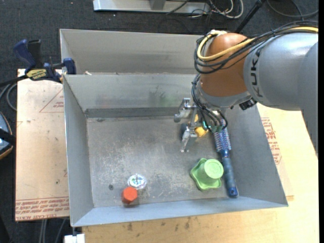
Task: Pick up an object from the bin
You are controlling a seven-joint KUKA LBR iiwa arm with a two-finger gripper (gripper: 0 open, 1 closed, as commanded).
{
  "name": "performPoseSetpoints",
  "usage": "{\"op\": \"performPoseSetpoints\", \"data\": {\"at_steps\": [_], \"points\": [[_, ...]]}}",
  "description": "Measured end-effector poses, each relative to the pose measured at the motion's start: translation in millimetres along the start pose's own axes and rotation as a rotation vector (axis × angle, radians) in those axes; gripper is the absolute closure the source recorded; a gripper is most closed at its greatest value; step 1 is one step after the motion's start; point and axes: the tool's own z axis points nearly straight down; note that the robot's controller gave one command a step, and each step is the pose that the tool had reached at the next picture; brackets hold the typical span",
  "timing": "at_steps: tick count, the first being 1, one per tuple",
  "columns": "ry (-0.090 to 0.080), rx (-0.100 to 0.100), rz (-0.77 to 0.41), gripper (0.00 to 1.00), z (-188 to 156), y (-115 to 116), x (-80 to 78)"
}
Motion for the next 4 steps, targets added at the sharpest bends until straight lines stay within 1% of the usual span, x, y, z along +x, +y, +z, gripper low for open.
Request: {"op": "performPoseSetpoints", "data": {"at_steps": [1,2,3,4], "points": [[-0.002,0.0,-0.398,0.0,46.8,-42.2,76.2],[-0.007,0.001,-0.4,1.0,46.8,-41.4,75.0],[-0.006,-0.001,-0.541,1.0,62.6,-42.1,65.4],[-0.015,0.003,-0.54,0.0,63.6,-43.5,64.0]]}}
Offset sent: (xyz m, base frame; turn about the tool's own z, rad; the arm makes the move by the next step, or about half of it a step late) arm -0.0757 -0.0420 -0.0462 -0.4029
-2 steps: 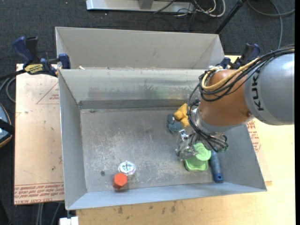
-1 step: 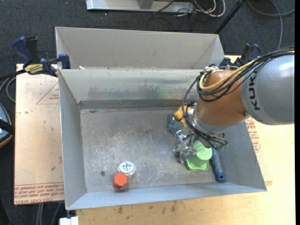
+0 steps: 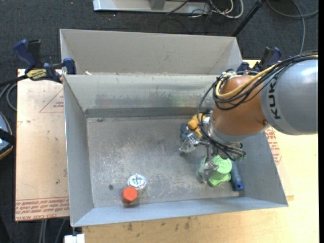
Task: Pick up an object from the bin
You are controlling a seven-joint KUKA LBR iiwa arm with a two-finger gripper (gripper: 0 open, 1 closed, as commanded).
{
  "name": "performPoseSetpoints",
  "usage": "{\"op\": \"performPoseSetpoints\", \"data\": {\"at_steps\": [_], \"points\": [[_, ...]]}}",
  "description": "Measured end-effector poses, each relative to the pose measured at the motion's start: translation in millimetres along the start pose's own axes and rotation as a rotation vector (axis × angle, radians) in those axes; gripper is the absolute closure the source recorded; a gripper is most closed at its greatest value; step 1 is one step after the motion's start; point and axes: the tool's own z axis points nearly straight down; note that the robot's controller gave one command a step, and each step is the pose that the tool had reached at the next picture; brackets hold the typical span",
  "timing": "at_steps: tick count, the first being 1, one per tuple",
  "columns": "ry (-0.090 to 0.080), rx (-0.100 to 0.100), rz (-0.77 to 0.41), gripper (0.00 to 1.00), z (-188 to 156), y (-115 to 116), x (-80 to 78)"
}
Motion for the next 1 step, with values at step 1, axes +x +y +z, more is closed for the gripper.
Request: {"op": "performPoseSetpoints", "data": {"at_steps": [1], "points": [[0.005,-0.009,-0.039,0.0,-15.7,-51.5,7.4]]}}
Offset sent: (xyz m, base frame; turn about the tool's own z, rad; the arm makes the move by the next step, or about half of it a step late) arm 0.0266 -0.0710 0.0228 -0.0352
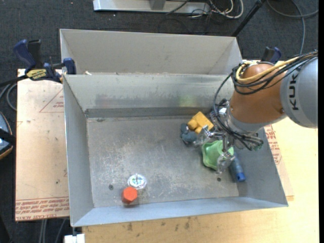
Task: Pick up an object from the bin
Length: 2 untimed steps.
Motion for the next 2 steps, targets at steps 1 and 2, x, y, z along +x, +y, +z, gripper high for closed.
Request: {"op": "performPoseSetpoints", "data": {"at_steps": [1,2], "points": [[-0.003,-0.017,-0.239,0.0,7.0,-31.5,3.3],[-0.007,-0.016,-0.368,0.0,11.4,-34.5,4.9]]}}
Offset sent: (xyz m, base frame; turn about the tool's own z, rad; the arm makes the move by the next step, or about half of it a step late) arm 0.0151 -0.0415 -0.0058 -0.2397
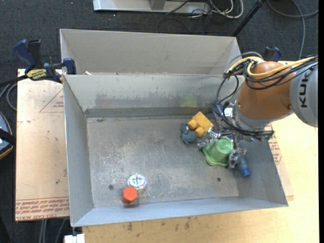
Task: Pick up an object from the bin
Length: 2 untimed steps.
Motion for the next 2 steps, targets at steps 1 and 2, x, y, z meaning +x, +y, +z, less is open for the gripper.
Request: {"op": "performPoseSetpoints", "data": {"at_steps": [1,2], "points": [[-0.002,-0.001,0.004,1.0,0.3,-0.2,0.3],[0.01,0.026,-0.133,1.0,-165.2,19.1,-22.0]]}}
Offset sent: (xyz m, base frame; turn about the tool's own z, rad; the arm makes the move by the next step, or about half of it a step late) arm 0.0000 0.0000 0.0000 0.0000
